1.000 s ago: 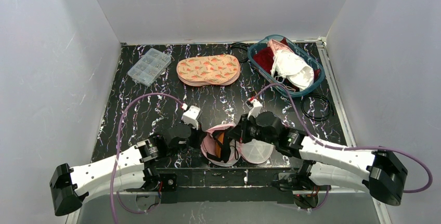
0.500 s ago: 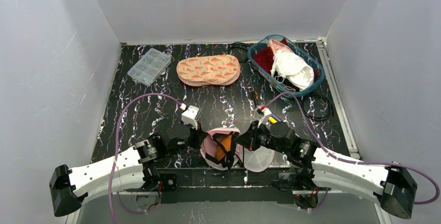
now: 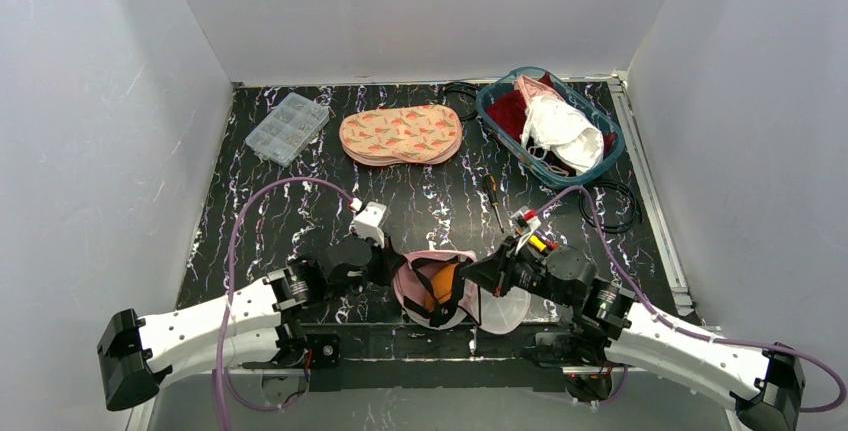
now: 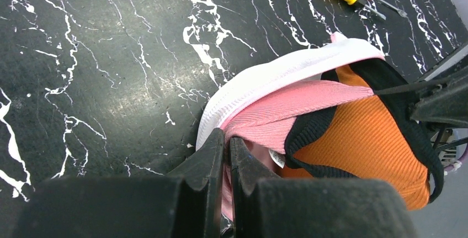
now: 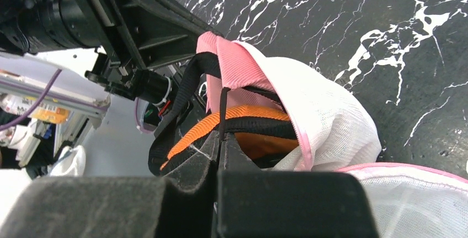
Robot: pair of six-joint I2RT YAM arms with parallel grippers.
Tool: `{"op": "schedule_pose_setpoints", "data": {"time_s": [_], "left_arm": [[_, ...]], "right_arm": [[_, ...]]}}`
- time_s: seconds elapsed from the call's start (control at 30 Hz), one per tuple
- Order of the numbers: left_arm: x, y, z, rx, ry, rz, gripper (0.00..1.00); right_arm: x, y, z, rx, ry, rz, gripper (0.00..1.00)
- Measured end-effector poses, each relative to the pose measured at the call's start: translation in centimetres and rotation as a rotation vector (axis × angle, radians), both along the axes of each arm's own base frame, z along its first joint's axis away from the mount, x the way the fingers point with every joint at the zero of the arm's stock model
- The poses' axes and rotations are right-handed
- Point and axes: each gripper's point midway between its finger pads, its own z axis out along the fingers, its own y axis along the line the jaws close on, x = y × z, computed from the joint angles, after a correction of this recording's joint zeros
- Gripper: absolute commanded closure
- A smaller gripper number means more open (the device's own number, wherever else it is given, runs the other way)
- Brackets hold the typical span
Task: Unzip the laundry bag and remove the bra
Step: Pick up the bra from the laundry bag.
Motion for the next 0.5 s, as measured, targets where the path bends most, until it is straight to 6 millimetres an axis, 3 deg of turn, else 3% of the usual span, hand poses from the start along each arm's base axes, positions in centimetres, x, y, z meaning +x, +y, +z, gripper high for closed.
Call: {"op": "schedule_pose_setpoints", "data": {"time_s": [0.03,0.1,0.27,0.4,0.5], "left_arm": [[0.0,0.1,0.0,0.001,0.001,0.005,1.00],[0.0,0.2,-0.1,0.015,0.010,0.010,0.90],[0.1,1.4,-0.8,0.092,0.040,0.038,0.46],[-0.4,2.5,-1.6,0.142,0.081,0.053,0.39],[-0.9,2.8,-1.0,0.131,0.107,0.059,0.38]], "right_arm": [[-0.2,0.1,0.0,-0.002,-0.006,0.014,0.99],[-0.4,0.3,-0.3,-0.020,-0.007,0.035,0.99],[-0.1,0.8,-0.5,-0.068,-0.003,0.042,0.99],[0.2,0.8,-0.6,-0.073,0.000,0.034,0.99],[0.4,0.7,-0.7,-0.077,0.001,0.021,0.99]]}}
